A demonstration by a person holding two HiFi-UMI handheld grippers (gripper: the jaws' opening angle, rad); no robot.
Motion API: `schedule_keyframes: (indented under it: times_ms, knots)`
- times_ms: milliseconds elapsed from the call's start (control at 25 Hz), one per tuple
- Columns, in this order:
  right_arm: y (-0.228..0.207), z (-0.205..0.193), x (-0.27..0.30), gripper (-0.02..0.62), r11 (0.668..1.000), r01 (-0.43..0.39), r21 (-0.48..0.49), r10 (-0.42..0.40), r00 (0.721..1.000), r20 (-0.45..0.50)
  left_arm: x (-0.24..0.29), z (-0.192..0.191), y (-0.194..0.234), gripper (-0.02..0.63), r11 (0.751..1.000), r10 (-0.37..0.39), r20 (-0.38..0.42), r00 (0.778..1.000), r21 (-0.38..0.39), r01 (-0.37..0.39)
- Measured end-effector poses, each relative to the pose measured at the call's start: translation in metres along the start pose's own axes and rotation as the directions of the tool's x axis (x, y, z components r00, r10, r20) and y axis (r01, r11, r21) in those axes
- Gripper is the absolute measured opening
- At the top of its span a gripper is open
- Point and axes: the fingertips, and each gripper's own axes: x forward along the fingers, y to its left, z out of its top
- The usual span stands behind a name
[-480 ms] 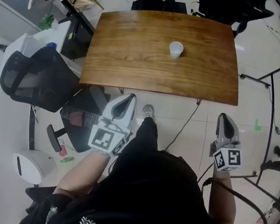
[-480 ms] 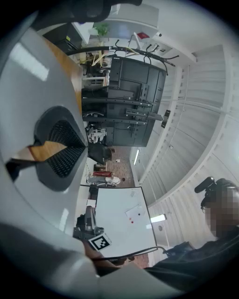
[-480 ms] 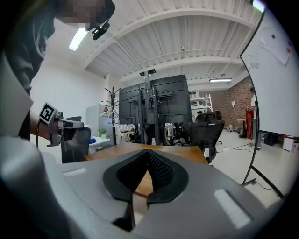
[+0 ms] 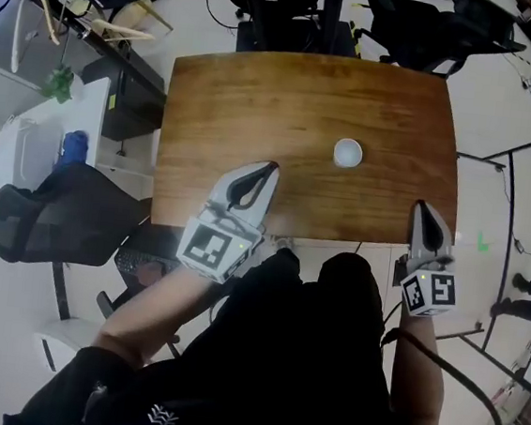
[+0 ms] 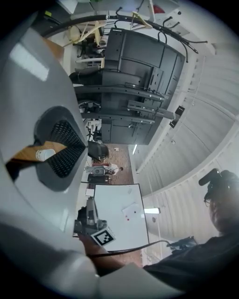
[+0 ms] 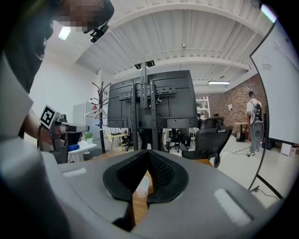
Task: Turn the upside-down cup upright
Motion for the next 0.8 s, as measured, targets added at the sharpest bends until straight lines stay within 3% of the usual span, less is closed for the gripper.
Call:
schedule_keyframes:
  times_ms: [200, 440, 560, 800]
  knots:
    - [0.0, -0.02, 0.029, 0.002, 0.999, -0.042, 0.029, 0.045, 0.992, -0.119, 0.012, 0.002, 0.025, 0.0, 1.0, 0.013, 0.011, 1.0, -0.029, -0.013]
    - [-0.008, -0.063, 0.099, 0.002, 0.985, -0.13, 0.117, 0.156, 0.955, -0.252, 0.01, -0.008, 0.04, 0.0, 0.992, 0.114, -0.016, 0.993, -0.059, -0.115]
    - [0.001, -0.084, 0.133, 0.003, 0.976, -0.2, 0.092, 0.219, 0.925, -0.311, -0.003, -0.002, 0.057, 0.0, 0.98, 0.196, -0.003, 0.981, -0.045, -0.195]
    - [-0.005, -0.125, 0.159, 0.003, 0.976, -0.196, 0.097, 0.219, 0.877, -0.428, -0.013, -0.008, 0.099, 0.0, 0.943, 0.33, -0.066, 0.942, -0.027, -0.332]
